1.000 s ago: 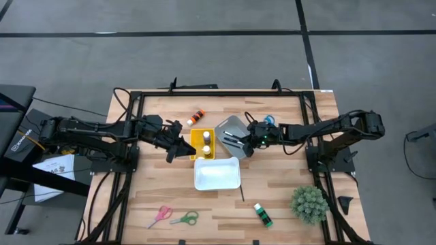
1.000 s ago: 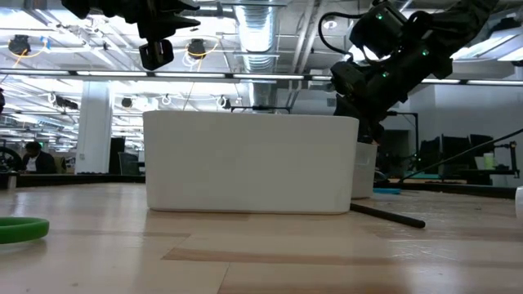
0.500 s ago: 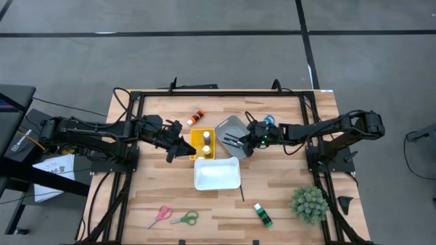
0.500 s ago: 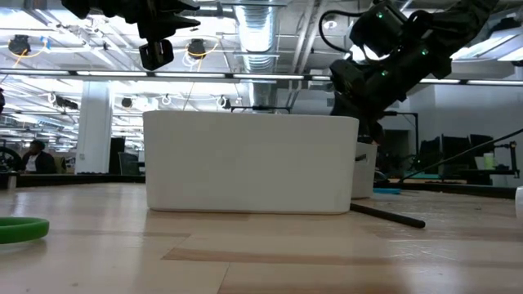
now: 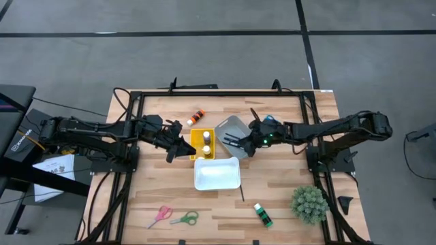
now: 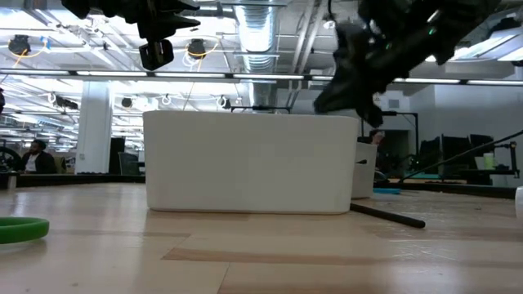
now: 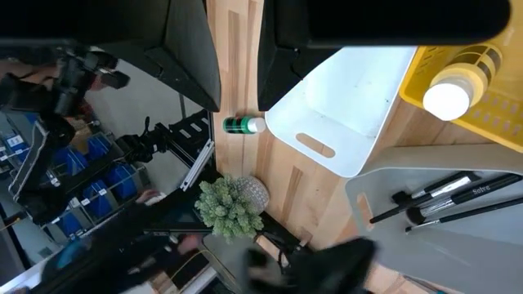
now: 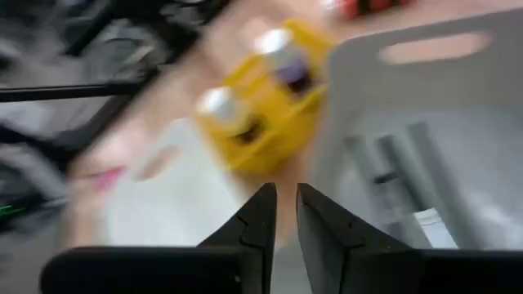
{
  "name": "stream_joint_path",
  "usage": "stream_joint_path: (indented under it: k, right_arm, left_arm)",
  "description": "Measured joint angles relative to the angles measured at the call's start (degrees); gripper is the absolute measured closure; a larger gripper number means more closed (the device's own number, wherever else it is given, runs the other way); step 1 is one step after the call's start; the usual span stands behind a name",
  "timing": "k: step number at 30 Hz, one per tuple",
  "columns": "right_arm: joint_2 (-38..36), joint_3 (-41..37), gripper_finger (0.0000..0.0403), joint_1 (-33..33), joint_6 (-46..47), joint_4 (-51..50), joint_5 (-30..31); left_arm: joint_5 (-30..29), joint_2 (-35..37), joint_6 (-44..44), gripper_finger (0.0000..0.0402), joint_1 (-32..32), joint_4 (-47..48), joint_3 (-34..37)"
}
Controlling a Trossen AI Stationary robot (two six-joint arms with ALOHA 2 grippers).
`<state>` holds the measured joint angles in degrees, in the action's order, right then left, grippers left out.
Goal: Pick & Place Paint Supplies
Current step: Put the eyeshadow brush into the gray bin
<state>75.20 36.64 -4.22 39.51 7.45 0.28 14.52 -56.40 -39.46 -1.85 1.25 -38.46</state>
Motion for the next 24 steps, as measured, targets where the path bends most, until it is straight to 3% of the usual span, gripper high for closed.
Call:
stream_joint_path:
  k: [4,10,17,24]
  right_arm:
    - [-4.1,1.1,0.0356,4.9,6.7,-4.5,-5.1]
    - [-6.2,1.9,0.0356,16.6,24.7,-11.6,-5.1]
    - [-0.9,5.8,0.0356,25.0,43.1,-12.1,-4.8]
    - [10.7,12.5,0.0356,29.7,50.4,-11.3,-4.1]
  left_arm:
    - [0.0,0.0,0.0,0.0325,0.0,-0.1,0.0]
    - [-0.9,0.0,0.2,0.0325,-0.6,0.0,0.0]
    - [-1.5,0.0,3.5,0.0325,-2.9,-0.1,0.0]
    - [-1.5,0.0,6.9,0.0325,-4.3,-0.1,0.0]
